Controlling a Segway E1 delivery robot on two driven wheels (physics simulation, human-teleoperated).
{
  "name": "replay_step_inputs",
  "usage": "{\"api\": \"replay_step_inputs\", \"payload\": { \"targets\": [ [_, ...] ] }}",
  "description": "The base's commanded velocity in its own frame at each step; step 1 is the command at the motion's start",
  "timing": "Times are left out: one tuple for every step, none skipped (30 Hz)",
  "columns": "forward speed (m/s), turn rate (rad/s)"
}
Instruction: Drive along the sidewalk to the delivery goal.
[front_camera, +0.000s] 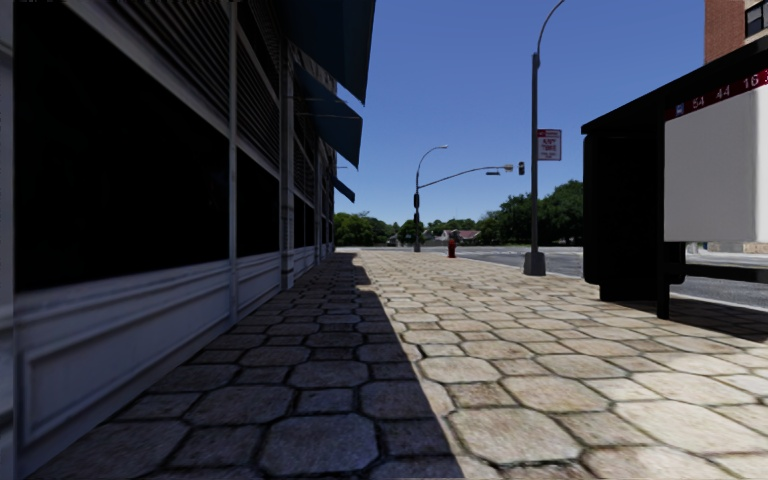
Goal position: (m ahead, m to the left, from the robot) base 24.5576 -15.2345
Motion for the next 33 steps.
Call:
{"api": "replay_step_inputs", "payload": {
  "targets": [
    [2.00, 0.00],
    [2.00, 0.00],
    [2.00, 0.00],
    [2.00, 0.00],
    [2.00, 0.00],
    [2.00, 0.00],
    [2.00, 0.00],
    [2.00, 0.00],
    [2.00, 0.00],
    [2.00, 0.00],
    [2.00, 0.00],
    [2.00, 0.00],
    [2.00, 0.00],
    [2.00, 0.00],
    [2.00, 0.00],
    [2.00, 0.00],
    [2.00, 0.00],
    [2.00, 0.00],
    [2.00, 0.00],
    [2.00, 0.00],
    [2.00, 0.00],
    [2.00, 0.00],
    [2.00, 0.00],
    [2.00, 0.00],
    [2.00, 0.00],
    [2.00, 0.00],
    [2.00, 0.00],
    [2.00, 0.00],
    [2.00, 0.00],
    [2.00, 0.00],
    [2.00, 0.00],
    [2.00, 0.00],
    [2.00, 0.00]
  ]
}}
